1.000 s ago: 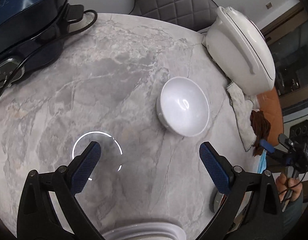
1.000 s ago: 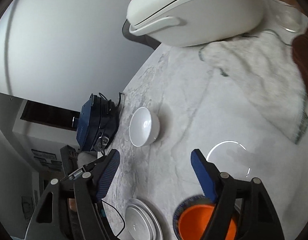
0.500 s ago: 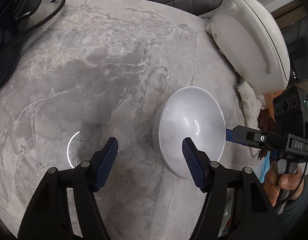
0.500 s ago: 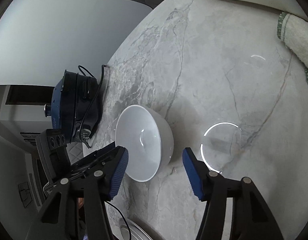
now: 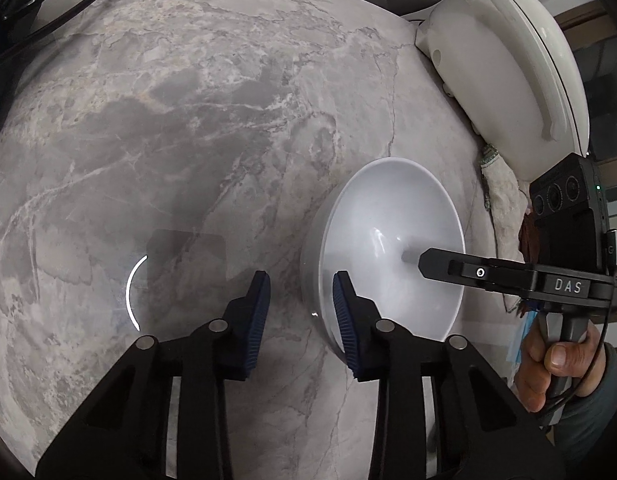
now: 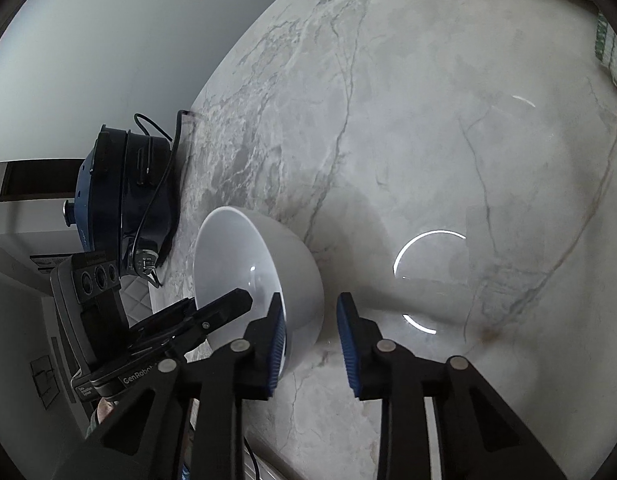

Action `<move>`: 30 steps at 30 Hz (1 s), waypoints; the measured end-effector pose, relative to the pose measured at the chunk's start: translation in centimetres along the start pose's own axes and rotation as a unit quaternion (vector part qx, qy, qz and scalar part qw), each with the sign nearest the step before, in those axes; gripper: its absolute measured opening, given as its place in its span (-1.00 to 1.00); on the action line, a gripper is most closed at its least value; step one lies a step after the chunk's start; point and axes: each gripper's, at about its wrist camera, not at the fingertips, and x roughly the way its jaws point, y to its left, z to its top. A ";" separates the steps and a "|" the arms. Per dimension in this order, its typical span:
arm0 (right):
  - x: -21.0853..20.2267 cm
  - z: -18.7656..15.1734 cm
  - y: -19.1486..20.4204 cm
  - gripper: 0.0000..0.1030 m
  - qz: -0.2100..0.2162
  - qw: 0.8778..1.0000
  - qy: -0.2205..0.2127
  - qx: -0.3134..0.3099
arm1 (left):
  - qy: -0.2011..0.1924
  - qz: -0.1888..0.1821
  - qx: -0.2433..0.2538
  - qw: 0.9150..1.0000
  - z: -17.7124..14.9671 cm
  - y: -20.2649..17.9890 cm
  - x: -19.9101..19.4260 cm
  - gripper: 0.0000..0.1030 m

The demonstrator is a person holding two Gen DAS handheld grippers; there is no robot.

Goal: Organize plates and bowls
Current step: 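Close both grippers on the white bowl rim and lift it, then carry the white bowl over the orange bowl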

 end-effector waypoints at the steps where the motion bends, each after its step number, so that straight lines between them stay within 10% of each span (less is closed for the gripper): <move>1: 0.0 0.0 0.0 -0.57 0.004 1.000 -0.001 -0.001 | 0.000 0.000 0.002 1.000 0.0 -0.2 0.0 -0.55; 30: -8.2 -2.7 2.0 -0.63 -0.017 0.998 -0.055 -0.009 | -0.014 0.004 0.075 0.997 -1.3 -9.6 -4.4 -0.72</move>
